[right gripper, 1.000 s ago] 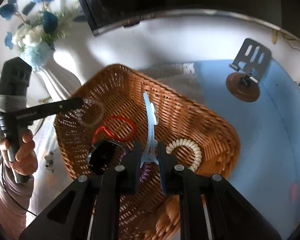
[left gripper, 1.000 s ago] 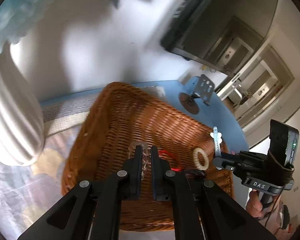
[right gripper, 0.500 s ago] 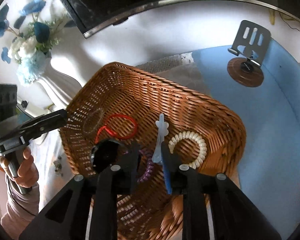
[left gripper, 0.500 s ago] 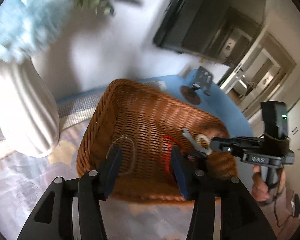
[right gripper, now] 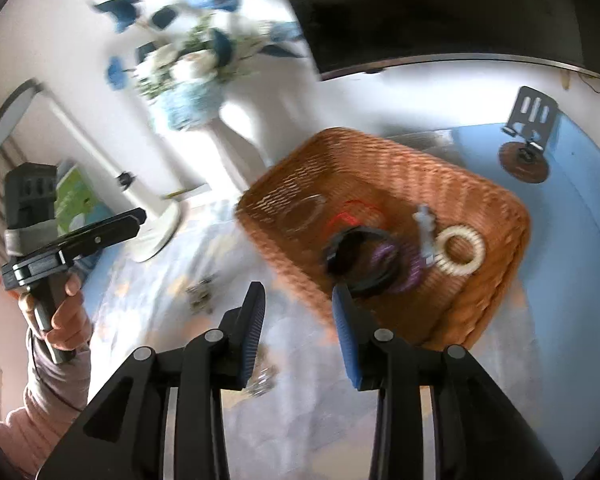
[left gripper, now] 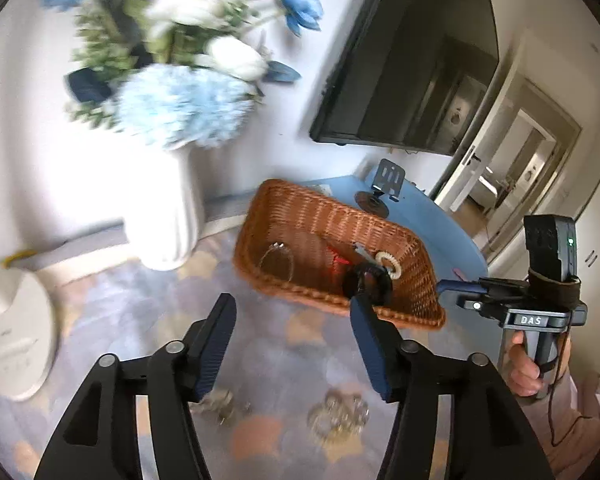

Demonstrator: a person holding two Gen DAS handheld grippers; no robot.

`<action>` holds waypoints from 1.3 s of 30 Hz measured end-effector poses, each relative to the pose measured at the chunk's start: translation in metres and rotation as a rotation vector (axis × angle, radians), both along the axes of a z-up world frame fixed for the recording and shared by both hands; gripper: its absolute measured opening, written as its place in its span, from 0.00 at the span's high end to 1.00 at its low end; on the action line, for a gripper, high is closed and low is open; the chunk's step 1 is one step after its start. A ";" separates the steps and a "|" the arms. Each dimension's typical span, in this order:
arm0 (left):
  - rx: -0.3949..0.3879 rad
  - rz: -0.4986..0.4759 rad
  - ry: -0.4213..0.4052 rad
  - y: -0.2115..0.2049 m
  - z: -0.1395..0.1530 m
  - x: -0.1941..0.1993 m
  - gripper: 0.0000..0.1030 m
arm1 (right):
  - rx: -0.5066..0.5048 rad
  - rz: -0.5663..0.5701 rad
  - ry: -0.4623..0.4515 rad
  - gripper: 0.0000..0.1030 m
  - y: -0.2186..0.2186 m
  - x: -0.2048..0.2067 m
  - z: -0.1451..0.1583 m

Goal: Organize jewelry
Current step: 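Lower the left tool onto the silver keys and close it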

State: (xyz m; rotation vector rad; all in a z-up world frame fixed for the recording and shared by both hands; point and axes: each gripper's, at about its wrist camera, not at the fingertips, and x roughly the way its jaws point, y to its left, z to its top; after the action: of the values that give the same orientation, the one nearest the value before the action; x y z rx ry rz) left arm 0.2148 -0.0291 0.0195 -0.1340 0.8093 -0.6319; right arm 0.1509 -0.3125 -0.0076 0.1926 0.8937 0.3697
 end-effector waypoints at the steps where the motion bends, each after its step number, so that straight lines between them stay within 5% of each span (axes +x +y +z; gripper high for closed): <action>1: 0.004 0.003 -0.002 0.008 -0.001 -0.007 0.37 | 0.001 0.010 -0.003 0.63 0.006 -0.006 -0.001; 6: 0.061 -0.003 0.024 0.030 -0.021 -0.019 0.35 | 0.018 0.054 -0.004 0.59 0.028 -0.034 -0.013; 10: 0.161 -0.004 0.060 0.041 -0.056 -0.019 0.35 | 0.024 0.067 0.022 0.46 0.039 -0.052 -0.029; 17: 0.260 -0.041 0.091 0.037 -0.104 0.002 0.36 | -0.009 0.061 0.088 0.46 0.047 -0.062 -0.058; 29: 0.274 -0.106 0.123 0.027 -0.123 0.011 0.36 | 0.036 0.023 0.146 0.46 0.032 -0.056 -0.086; 34: 0.219 -0.240 0.108 0.018 -0.114 -0.012 0.40 | 0.043 0.031 0.165 0.46 0.035 -0.053 -0.097; 39: 0.271 -0.179 0.070 0.016 -0.109 -0.005 0.48 | 0.045 0.040 0.179 0.46 0.036 -0.049 -0.103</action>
State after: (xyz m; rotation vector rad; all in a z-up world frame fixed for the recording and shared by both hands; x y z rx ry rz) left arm 0.2102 -0.0133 -0.0891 0.1652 0.9740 -0.6823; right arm 0.1014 -0.2761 -0.1103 0.2528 1.0677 0.4149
